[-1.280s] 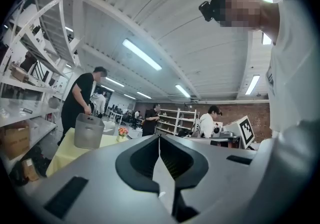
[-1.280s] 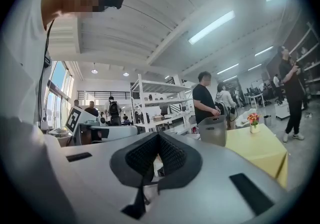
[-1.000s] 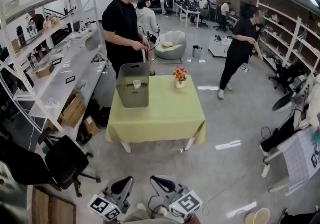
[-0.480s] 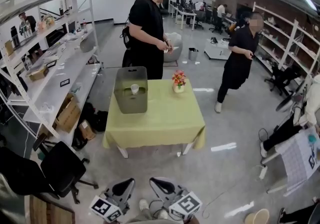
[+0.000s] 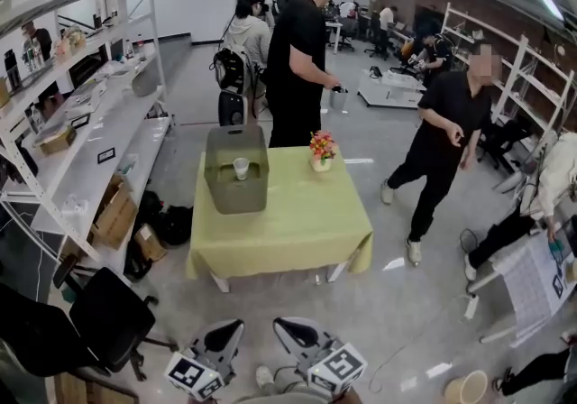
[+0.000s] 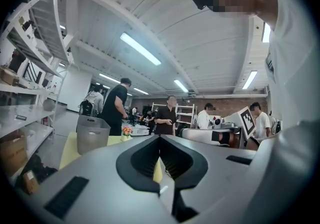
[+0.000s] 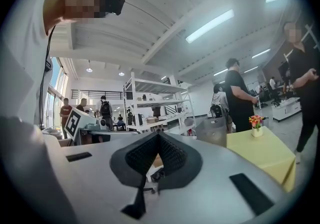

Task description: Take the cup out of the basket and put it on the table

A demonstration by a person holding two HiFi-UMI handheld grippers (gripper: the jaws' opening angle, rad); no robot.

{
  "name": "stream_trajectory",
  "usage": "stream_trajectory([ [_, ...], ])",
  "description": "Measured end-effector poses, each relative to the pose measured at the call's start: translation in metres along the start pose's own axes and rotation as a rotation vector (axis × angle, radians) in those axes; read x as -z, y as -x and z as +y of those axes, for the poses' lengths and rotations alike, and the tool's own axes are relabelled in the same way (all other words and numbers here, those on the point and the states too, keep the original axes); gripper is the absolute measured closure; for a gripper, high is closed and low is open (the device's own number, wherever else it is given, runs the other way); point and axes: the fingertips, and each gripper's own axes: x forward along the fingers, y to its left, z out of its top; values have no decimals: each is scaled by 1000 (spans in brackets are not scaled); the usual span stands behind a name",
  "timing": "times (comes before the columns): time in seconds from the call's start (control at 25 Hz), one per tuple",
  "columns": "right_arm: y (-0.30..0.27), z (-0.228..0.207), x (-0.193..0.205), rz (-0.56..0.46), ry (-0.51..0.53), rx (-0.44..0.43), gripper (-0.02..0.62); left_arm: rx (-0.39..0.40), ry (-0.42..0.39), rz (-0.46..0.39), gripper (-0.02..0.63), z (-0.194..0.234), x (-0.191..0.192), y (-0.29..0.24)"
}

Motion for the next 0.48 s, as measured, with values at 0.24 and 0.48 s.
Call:
stream_trajectory([
  [0.24, -16, -1, -4, -2, 20, 32, 588, 24, -11, 2, 597, 17, -4, -3],
  [0.48, -28, -8, -4, 20, 23, 41, 588, 32, -2, -8, 597, 30, -5, -10],
])
